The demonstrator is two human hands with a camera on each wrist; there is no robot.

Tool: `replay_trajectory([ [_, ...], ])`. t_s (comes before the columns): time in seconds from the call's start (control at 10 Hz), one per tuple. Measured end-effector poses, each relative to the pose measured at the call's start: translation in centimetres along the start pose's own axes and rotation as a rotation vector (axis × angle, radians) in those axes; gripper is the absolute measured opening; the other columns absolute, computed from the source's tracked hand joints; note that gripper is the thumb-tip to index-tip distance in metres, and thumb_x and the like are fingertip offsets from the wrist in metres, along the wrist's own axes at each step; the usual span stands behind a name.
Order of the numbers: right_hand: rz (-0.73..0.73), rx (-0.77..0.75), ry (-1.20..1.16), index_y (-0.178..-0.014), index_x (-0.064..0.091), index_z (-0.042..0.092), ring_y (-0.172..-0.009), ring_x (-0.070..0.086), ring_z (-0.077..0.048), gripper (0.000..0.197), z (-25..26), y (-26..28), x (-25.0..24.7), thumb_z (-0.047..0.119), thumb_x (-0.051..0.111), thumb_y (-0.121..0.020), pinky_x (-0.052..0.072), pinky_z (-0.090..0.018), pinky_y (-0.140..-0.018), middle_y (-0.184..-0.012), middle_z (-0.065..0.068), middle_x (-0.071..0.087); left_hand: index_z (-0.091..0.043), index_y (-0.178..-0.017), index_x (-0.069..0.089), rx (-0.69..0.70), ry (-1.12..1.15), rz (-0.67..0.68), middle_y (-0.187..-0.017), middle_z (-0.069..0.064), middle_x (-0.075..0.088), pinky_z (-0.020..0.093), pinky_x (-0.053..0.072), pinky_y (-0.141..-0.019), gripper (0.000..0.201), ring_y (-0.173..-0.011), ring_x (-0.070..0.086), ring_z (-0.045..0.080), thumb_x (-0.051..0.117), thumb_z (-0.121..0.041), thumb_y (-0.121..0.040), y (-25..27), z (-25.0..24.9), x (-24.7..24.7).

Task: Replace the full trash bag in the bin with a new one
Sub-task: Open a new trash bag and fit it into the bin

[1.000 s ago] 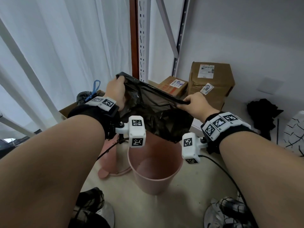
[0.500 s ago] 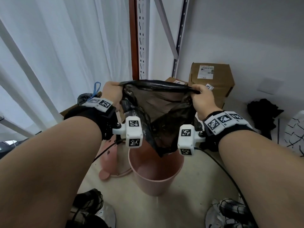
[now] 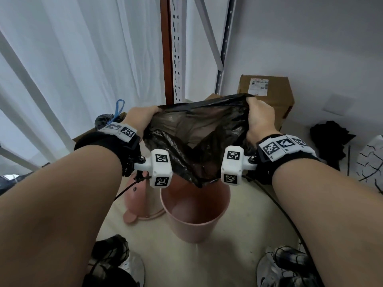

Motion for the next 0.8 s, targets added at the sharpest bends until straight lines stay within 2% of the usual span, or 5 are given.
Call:
replay_trajectory([
  [0.2, -0.033, -0.149, 0.219, -0.091, 0.060, 0.014, -0.092, 0.058, -0.019, 0.022, 0.2, -1.0, -0.5, -0.003, 0.045, -0.090, 0.052, -0.030, -0.086, -0.090, 0.001, 0.057, -0.014, -0.075, 0.048, -0.140, 0.397, -0.057, -0.089, 0.010, 0.053, 0.037, 0.054, -0.073, 0.028, -0.078, 0.056, 0.025, 0.042, -0.030, -0.098, -1.6, 2.5, 0.3],
  [0.4, 0.169, -0.128, 0.905, -0.089, 0.060, 0.019, -0.095, 0.056, -0.032, 0.018, -1.9, 0.5, 1.7, 0.027, 0.048, -0.079, 0.045, -0.036, -0.086, -0.101, -0.012, 0.059, 0.001, -0.122, 0.054, -0.021, 0.412, -0.071, -0.102, 0.010, 0.058, 0.044, 0.050, -0.095, 0.041, -0.092, 0.057, 0.024, 0.041, -0.028, -0.096, -0.8, -0.9, 0.5],
  [0.5, 0.550, -0.168, 0.585, -0.136, 0.041, 0.016, -0.118, 0.047, -0.015, 0.058, -1.7, 3.6, 5.9, 0.034, 0.065, -0.087, 0.039, -0.029, -0.100, -0.127, -0.003, 0.049, -0.006, -0.107, 0.063, 0.027, 0.382, 0.074, -0.099, 0.012, 0.067, 0.038, 0.051, -0.092, 0.031, -0.093, 0.063, 0.028, 0.041, -0.026, -0.097, 0.9, -4.0, 3.2],
  [0.6, 0.742, -0.271, 0.560, -0.137, 0.041, 0.007, -0.117, 0.051, -0.014, 0.064, -1.8, 5.2, 8.8, 0.011, 0.072, -0.081, 0.040, -0.024, -0.104, -0.128, -0.007, 0.054, -0.009, -0.087, 0.062, 0.019, 0.490, 0.259, -0.084, 0.010, 0.067, 0.033, 0.057, -0.072, 0.020, -0.077, 0.066, 0.023, 0.047, -0.019, -0.096, 2.1, -5.9, 6.2],
  [0.8, 0.505, -0.258, 0.539, -0.089, 0.067, 0.003, -0.087, 0.064, -0.031, 0.025, -1.3, 3.2, 7.2, -0.011, 0.049, -0.082, 0.053, -0.043, -0.083, -0.090, -0.020, 0.068, -0.009, -0.084, 0.063, 0.055, 0.404, 0.406, -0.068, 0.004, 0.068, 0.023, 0.055, -0.055, 0.013, -0.061, 0.067, 0.016, 0.065, -0.022, -0.087, 2.7, -5.9, 5.7],
])
Point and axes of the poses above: each hand's wrist, its own y-axis away from the middle knuckle, its own x-axis out of the palm, z = x × y, the point moved 8 cm from there along -y, towards the middle knuckle
